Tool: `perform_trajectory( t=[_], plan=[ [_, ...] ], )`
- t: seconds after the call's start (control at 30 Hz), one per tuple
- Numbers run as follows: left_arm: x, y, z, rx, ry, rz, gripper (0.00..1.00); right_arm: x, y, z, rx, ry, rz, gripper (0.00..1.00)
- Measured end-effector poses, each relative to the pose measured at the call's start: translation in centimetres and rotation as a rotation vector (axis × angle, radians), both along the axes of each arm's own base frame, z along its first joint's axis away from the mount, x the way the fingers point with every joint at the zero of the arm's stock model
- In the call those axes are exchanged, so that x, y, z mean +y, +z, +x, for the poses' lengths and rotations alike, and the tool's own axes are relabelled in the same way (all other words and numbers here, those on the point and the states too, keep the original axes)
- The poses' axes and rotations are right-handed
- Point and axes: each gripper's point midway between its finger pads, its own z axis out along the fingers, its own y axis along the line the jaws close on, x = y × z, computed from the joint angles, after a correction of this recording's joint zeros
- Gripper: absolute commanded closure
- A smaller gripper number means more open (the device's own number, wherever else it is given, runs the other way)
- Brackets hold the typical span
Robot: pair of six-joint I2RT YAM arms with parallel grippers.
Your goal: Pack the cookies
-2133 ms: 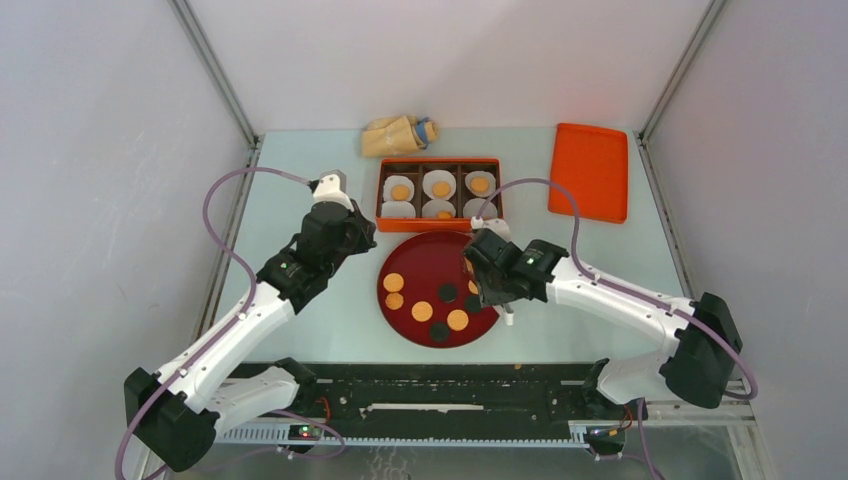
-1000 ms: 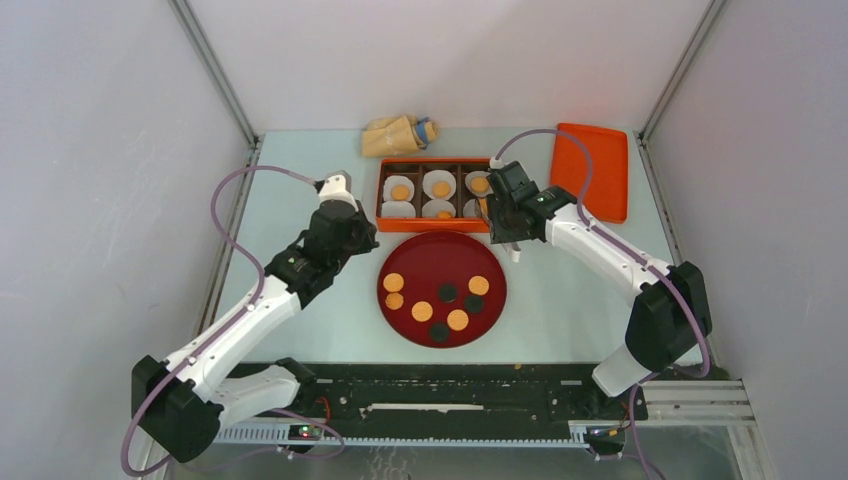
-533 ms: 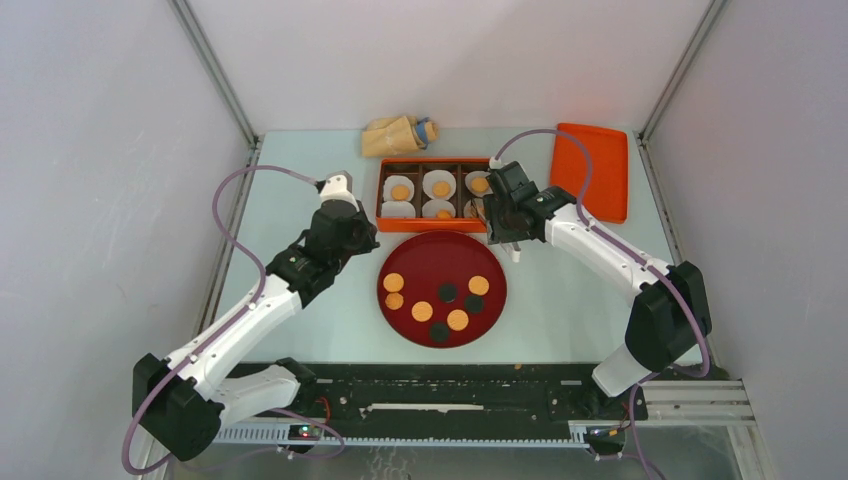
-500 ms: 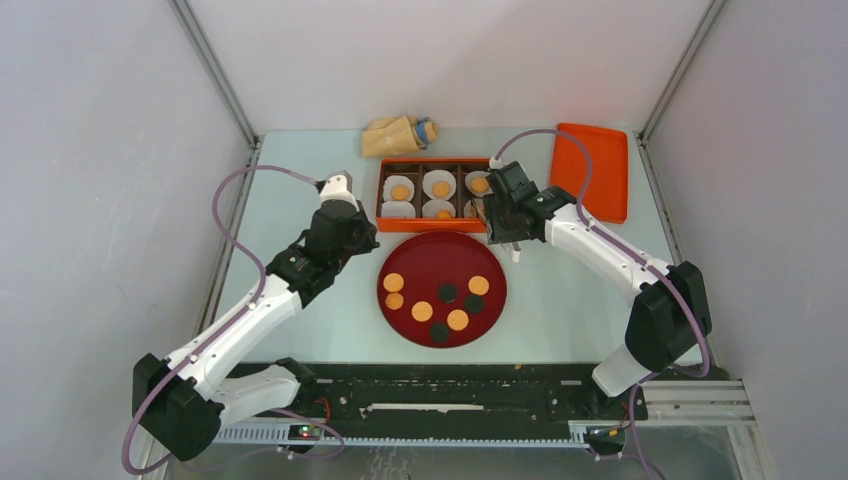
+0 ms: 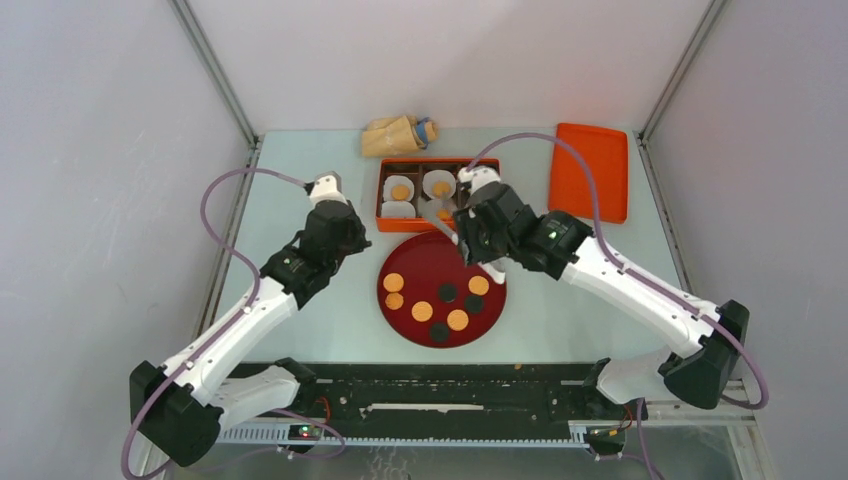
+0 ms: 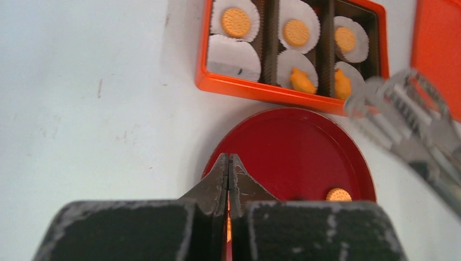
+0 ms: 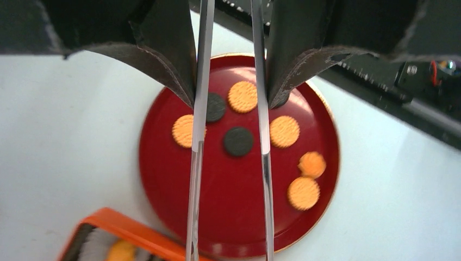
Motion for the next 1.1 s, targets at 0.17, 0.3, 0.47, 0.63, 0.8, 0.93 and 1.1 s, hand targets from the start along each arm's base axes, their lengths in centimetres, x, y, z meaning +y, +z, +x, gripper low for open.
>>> perform_trajectory(
  t=[0.17, 0.3, 0.47, 0.63, 0.8, 0.93, 1.1],
  plan=[
    [2.3, -0.2, 0.5, 0.018, 0.075, -0.018, 0.99, 3.8, -1.8, -4.4, 0.049, 0.14, -0.034, 0.48],
    [2.9, 0.1, 0.3, 0.015, 0.094, -0.028, 0.99, 5.0, -5.5, -7.8, 0.129, 0.216, -0.133, 0.49],
    [2.8, 0.2, 0.2, 0.015, 0.087, -0.035, 0.99, 4.6, -8.0, -11.2, 0.2, 0.26, -0.203, 0.49],
    [2.4, 0.2, -0.1, 0.027, 0.071, -0.058, 0.99, 4.0, -10.2, -14.2, 0.25, 0.277, -0.243, 0.48],
    [2.1, 0.9, -0.5, 0.014, 0.058, -0.093, 0.99, 2.8, -12.4, -16.4, 0.3, 0.273, -0.286, 0.48],
    [1.9, 1.4, -0.7, 0.003, 0.05, -0.109, 0.99, 2.8, -12.7, -16.8, 0.311, 0.259, -0.282, 0.55],
    [1.8, 1.7, -0.8, -0.004, 0.046, -0.122, 0.99, 3.2, -12.6, -16.8, 0.308, 0.25, -0.262, 0.7]
  ],
)
